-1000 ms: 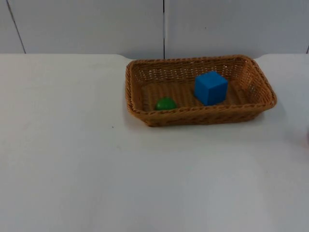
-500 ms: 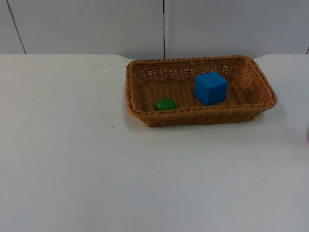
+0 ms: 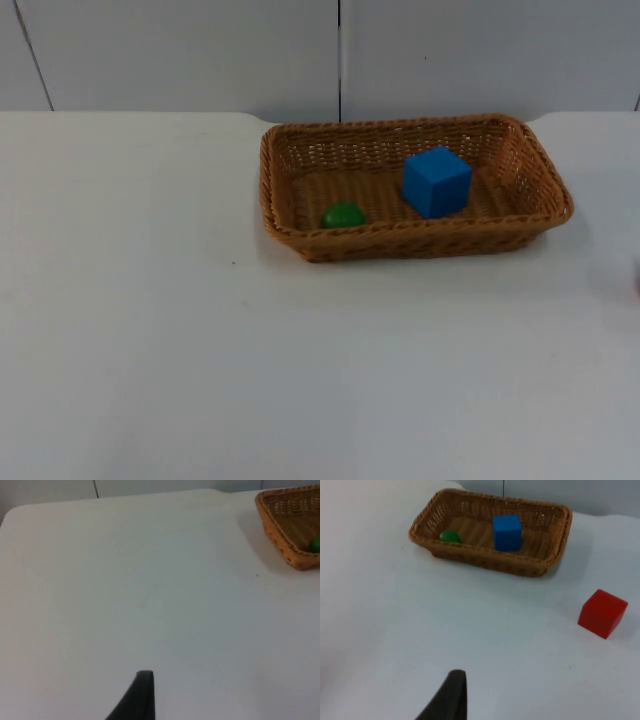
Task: Place all geometric objects except the red cube into the basket.
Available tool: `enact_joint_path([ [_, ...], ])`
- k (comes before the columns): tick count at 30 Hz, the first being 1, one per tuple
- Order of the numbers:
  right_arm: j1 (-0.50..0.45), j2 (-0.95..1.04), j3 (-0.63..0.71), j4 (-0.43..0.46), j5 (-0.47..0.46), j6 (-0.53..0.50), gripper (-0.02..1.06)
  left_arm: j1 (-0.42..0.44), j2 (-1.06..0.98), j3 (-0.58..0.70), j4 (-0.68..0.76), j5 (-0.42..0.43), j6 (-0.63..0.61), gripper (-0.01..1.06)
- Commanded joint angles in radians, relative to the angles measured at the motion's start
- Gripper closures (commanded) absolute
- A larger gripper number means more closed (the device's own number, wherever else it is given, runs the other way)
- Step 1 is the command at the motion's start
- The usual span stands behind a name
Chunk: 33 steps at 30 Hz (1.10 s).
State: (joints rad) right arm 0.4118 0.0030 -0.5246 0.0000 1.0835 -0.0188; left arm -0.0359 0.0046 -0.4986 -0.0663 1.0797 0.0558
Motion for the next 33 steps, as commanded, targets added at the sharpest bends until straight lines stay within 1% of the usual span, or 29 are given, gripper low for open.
enact_joint_path([
  [1, -0.002, -0.003, 0.010, 0.000, -0.004, 0.004, -0.01, 0.003, -0.005, 0.005, 0.015, -0.005, -0.024, 0.00],
  [26, -0.007, -0.003, 0.009, 0.000, -0.004, 0.004, -0.01, 0.003, -0.005, 0.005, 0.026, -0.005, -0.038, 0.00],
  [29, -0.044, -0.003, 0.009, 0.006, -0.006, 0.004, -0.01, 0.003, -0.005, 0.005, 0.024, -0.005, -0.037, 0.00],
  [31, -0.099, -0.003, 0.009, 0.006, -0.006, 0.004, -0.01, 0.003, -0.005, 0.005, 0.022, -0.005, -0.037, 0.00],
  [32, -0.099, -0.003, 0.009, 0.006, -0.006, 0.004, -0.01, 0.003, -0.005, 0.005, 0.022, -0.005, -0.037, 0.00],
  [33, -0.162, -0.003, 0.009, 0.006, -0.006, 0.004, -0.01, 0.003, -0.005, 0.005, 0.022, -0.005, -0.037, 0.00],
])
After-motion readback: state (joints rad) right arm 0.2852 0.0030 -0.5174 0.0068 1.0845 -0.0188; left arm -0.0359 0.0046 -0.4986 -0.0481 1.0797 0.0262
